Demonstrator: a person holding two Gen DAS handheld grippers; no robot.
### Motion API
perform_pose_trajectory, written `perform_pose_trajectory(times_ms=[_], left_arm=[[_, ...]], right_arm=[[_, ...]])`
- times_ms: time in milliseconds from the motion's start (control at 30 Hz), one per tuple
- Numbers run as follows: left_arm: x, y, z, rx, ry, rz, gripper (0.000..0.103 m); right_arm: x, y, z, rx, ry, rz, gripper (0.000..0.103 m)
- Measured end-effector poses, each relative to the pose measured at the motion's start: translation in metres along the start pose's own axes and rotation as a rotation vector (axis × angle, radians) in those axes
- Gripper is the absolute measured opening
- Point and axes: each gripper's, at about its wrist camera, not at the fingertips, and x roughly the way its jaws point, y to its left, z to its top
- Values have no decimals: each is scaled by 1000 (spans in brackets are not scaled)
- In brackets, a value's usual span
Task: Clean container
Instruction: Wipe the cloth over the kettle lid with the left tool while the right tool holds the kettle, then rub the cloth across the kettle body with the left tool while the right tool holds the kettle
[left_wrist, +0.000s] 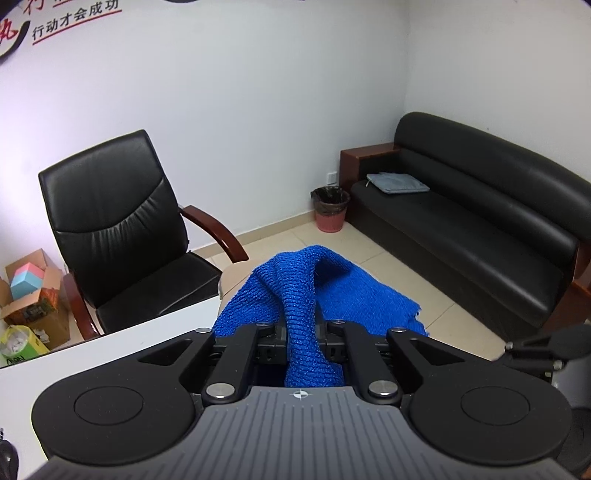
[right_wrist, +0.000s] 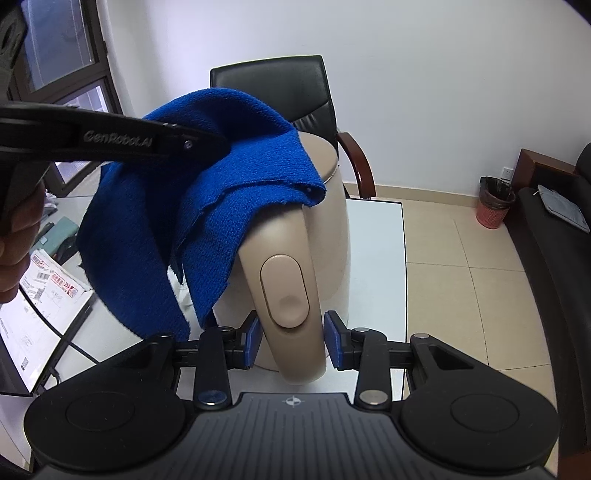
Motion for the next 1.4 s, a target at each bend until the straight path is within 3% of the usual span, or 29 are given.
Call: perform_pose_trajectory(times_ms=[167, 467, 800, 1400], left_arm=[[12, 8, 8, -34, 2, 3, 10], [41, 9, 26, 36, 8, 8, 10], [59, 16, 36, 33, 6, 21, 12], [40, 25, 26, 20, -3, 33, 11]], right_arm=[[3, 2, 1, -7, -2, -4, 37], [6, 2, 3, -6, 0, -4, 37], [5, 2, 5, 0, 2, -5, 37], [-2, -5, -3, 14, 4, -2, 38]])
